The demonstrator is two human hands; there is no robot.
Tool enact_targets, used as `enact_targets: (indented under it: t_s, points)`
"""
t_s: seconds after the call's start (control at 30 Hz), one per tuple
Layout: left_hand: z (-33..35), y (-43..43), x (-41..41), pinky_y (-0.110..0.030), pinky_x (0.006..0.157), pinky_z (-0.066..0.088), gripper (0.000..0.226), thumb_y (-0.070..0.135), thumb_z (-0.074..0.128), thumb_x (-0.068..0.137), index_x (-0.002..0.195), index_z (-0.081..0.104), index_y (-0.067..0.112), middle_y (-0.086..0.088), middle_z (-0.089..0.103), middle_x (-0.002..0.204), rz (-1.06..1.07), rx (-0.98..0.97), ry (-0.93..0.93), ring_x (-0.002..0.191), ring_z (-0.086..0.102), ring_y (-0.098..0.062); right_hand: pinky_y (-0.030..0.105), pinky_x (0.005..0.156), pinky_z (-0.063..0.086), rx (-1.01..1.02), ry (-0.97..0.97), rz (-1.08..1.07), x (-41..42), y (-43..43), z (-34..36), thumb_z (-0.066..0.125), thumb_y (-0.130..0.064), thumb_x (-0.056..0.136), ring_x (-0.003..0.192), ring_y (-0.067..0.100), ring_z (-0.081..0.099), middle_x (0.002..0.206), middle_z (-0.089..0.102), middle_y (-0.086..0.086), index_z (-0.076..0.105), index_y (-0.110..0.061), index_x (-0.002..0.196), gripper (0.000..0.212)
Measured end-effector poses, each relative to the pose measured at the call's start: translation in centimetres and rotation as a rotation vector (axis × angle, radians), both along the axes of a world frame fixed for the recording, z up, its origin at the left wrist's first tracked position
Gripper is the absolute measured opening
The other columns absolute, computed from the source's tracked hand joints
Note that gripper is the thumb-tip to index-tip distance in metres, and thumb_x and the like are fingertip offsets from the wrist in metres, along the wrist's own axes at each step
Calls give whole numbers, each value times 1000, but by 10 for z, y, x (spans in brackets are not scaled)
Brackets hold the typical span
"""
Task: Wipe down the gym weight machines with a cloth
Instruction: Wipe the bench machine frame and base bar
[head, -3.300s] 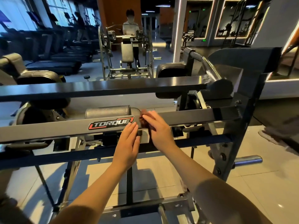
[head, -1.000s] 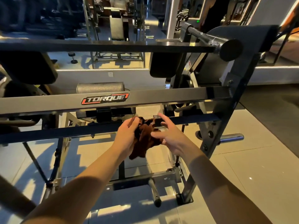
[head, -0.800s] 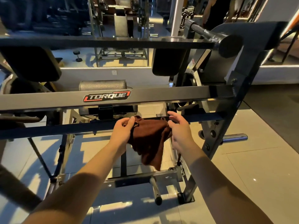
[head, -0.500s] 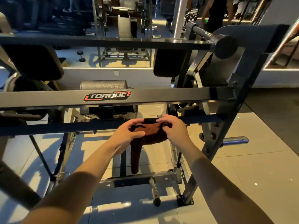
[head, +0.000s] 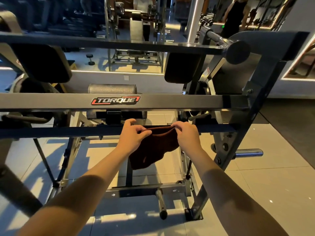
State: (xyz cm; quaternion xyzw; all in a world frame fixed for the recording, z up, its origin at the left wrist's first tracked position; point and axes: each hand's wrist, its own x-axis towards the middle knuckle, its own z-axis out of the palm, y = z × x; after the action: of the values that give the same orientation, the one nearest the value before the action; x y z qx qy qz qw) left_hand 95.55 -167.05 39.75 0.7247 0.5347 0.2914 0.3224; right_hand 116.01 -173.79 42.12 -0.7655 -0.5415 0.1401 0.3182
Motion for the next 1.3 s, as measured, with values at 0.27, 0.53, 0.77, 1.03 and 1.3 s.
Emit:
enact_targets:
  t_s: [0.27,0.53,0.77,1.03,1.3]
  points:
    - [18,-12,19,-49,96,52,39,42,49,104,98,67,8,-14,67,98,139,-248,-305,98,64,-28,23,79,55,70,335,11,-23,6,5,53,-31,104,95,16,65,100,69,0,70,-18,112,23]
    - [35,-14,22,-43,96,56,29,33,66,96,121,62,20,-6,71,113,-5,-392,-673,108,69,-24,37,93,59,13,1003,183,-49,1,26,48,-26,107,102,20,73,107,74,4,68,-22,114,22]
    - [44,-17,21,-36,84,55,29,21,56,102,131,54,24,-6,65,119,105,-429,-919,111,66,-25,35,86,60,-42,824,29,-46,1,29,52,-40,104,108,23,62,116,63,4,54,-26,125,25]
    - [50,-18,31,-28,76,58,21,18,49,105,118,55,33,-1,61,123,76,-208,-639,105,61,-13,41,97,57,192,766,-4,-70,10,29,63,-15,99,115,18,60,121,64,-4,63,-29,124,29]
    - [33,19,-30,-28,118,21,48,21,51,105,152,42,18,2,39,158,27,331,40,148,29,-13,37,118,34,409,268,-94,-60,59,40,50,-17,105,143,17,37,151,44,-1,56,-23,139,35]
